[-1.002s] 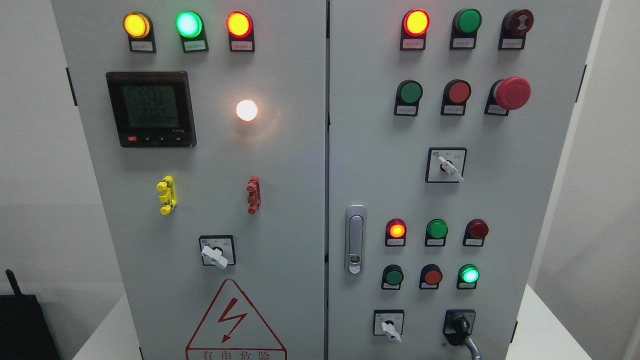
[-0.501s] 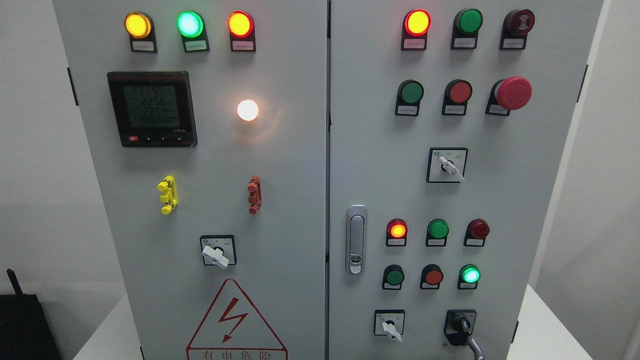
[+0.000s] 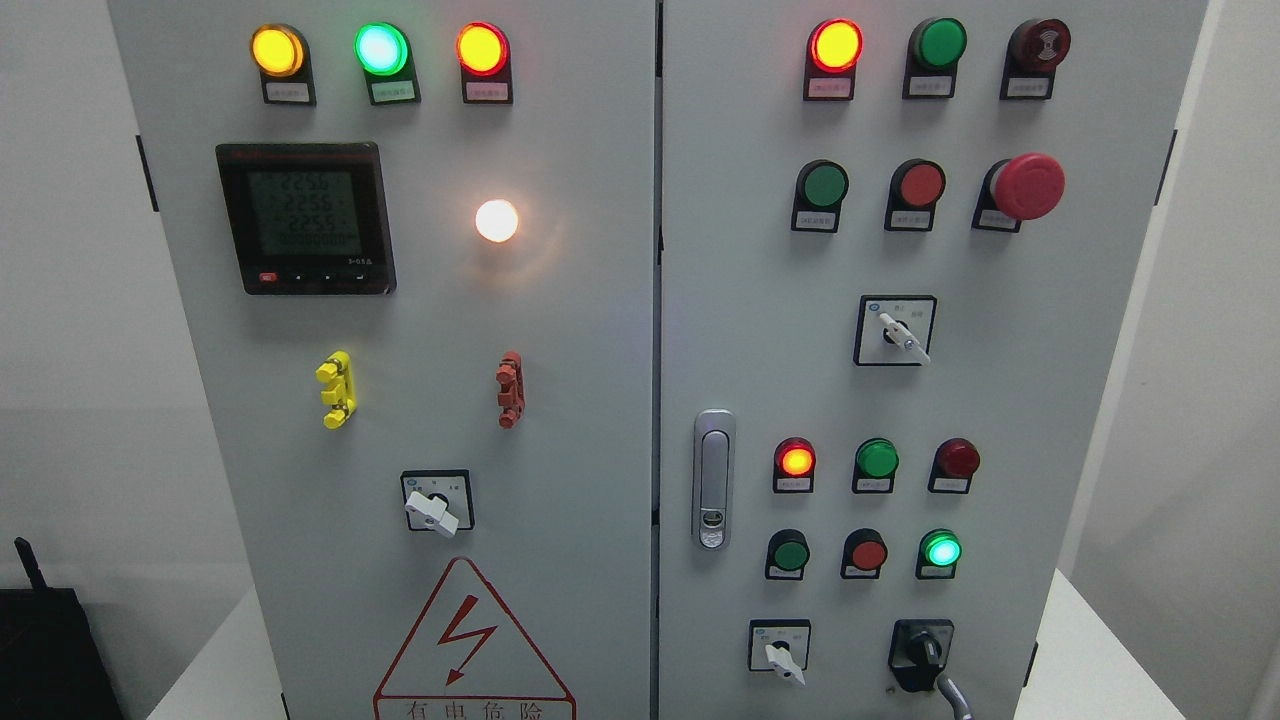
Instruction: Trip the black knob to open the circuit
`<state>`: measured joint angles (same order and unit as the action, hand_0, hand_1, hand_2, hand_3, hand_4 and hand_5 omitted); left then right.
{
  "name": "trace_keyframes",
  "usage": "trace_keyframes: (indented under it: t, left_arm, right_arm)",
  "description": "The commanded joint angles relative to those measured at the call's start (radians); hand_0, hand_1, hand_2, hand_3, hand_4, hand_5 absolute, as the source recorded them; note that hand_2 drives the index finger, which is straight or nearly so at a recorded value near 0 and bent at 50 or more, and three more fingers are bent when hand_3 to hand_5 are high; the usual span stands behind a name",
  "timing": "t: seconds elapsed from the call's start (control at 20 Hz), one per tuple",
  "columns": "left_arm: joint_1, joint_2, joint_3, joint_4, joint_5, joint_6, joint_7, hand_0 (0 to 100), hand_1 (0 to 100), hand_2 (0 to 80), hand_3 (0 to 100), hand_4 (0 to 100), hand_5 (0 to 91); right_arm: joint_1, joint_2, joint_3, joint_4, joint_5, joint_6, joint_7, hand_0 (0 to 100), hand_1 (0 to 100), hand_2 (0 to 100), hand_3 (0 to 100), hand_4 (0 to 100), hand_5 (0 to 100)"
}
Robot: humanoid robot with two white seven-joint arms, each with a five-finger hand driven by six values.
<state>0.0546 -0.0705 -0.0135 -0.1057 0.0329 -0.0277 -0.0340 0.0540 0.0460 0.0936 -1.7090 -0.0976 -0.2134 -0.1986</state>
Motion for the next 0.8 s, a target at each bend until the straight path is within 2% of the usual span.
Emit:
trace_keyframes:
  t: [0.0, 0.4, 0.75]
  left_arm:
    - [-0.002, -0.002, 0.001, 0.000, 0.002, -0.001, 0.000, 12, 39, 0.0, 0, 0, 0.0]
    - [-0.002, -0.002, 0.001, 0.000, 0.002, -0.001, 0.000, 12, 39, 0.0, 0, 0, 0.0]
    - [-0.004, -0.002, 0.001, 0.000, 0.002, -0.001, 0.000, 12, 39, 0.0, 0, 0, 0.0]
  right_arm:
    - [-0.008, -0.003, -0.006, -0.014, -0.002, -0.017, 0.008, 97, 99, 0, 100, 100, 93]
    - [-0.006, -0.008, -0.014, -0.029, -0.014, -0.018, 0.007, 98, 99, 0, 100, 100, 93]
    - [0.035, -0.008, -0.008, -0.067, -0.021, -0.020, -0.010, 99, 99, 0, 100, 100, 93]
